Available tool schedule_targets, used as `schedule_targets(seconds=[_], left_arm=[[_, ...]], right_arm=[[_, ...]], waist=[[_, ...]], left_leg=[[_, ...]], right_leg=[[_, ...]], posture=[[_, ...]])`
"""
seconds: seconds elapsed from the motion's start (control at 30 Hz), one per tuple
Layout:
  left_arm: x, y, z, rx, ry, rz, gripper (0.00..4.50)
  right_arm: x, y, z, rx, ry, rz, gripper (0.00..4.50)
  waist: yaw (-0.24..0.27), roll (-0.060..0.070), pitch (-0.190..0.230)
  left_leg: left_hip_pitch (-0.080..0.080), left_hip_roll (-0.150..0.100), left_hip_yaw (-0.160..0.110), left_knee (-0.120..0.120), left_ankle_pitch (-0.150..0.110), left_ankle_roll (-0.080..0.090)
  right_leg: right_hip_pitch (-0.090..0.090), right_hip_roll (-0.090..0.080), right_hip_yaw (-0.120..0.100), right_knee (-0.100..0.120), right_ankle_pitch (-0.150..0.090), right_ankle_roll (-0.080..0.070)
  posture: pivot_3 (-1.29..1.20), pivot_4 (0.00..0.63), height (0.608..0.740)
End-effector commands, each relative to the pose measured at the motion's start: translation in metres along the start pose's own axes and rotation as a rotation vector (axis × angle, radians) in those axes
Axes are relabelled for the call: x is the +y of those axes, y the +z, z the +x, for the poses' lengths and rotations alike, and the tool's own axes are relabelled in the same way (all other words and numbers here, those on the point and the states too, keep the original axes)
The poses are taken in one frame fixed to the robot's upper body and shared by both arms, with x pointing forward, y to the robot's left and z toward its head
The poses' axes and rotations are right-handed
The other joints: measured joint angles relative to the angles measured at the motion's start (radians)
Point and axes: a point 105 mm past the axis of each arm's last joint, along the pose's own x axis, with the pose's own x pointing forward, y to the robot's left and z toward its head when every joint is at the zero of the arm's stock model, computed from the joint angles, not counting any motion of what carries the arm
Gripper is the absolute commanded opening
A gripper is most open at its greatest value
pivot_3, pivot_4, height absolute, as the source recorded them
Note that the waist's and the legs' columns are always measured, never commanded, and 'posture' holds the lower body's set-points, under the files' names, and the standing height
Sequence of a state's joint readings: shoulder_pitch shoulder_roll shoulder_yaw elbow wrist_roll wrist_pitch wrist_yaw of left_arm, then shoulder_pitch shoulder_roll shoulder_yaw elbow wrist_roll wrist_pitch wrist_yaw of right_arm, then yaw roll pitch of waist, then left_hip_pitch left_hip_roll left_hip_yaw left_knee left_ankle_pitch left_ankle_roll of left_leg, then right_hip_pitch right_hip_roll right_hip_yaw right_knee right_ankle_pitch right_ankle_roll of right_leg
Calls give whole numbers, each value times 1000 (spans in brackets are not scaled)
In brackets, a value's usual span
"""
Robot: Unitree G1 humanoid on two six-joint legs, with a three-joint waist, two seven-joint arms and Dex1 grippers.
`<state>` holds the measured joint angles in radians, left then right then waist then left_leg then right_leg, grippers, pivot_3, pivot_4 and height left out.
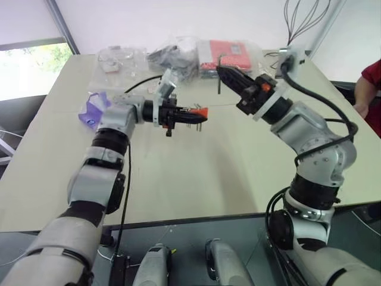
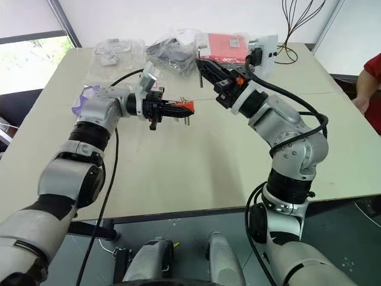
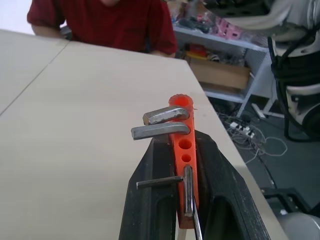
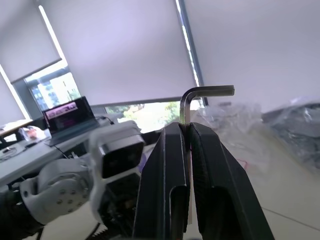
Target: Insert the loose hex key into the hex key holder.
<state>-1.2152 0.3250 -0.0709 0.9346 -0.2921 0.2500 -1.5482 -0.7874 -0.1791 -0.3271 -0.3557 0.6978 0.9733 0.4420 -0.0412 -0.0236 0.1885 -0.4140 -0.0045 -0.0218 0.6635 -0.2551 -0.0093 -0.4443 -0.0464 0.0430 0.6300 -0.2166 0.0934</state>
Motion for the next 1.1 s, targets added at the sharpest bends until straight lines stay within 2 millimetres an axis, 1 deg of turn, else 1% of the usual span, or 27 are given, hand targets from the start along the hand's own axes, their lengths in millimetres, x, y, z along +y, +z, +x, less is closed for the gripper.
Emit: schedule_targets(seconds=[0.03,0.2,0.47,0.8,1.1], left_arm=[[-1,14,2,-16,-28,51,0],[-1,20,4,-32,-42,66,0],[-11,32,12,-77,-112,90,0],[-15,35,12,-92,-124,93,0],[-11,33,9,-86,-92,99,0]], right_arm=[[15,7,1,-51,38,-12,75],[14,4,1,-59,22,0,75],[12,-8,-3,-38,2,9,75],[5,-11,-5,-28,-22,2,75],[3,-8,-7,-38,-35,-4,75]], waist=[[0,0,0],[-1,0,0],[0,0,0],[-1,0,0],[-1,0,0]], left_leg=[[0,0,0,0,0,0],[1,0,-1,0,0,0],[1,0,-1,0,0,0],[2,0,-1,1,0,0],[2,0,-1,1,0,0]], right_leg=[[0,1,0,0,0,0],[0,2,0,2,0,0],[0,2,0,2,0,0],[1,2,1,2,0,0],[1,2,1,2,0,0]], posture=[[0,150,740],[0,150,740],[0,150,740],[0,150,740],[0,150,740]])
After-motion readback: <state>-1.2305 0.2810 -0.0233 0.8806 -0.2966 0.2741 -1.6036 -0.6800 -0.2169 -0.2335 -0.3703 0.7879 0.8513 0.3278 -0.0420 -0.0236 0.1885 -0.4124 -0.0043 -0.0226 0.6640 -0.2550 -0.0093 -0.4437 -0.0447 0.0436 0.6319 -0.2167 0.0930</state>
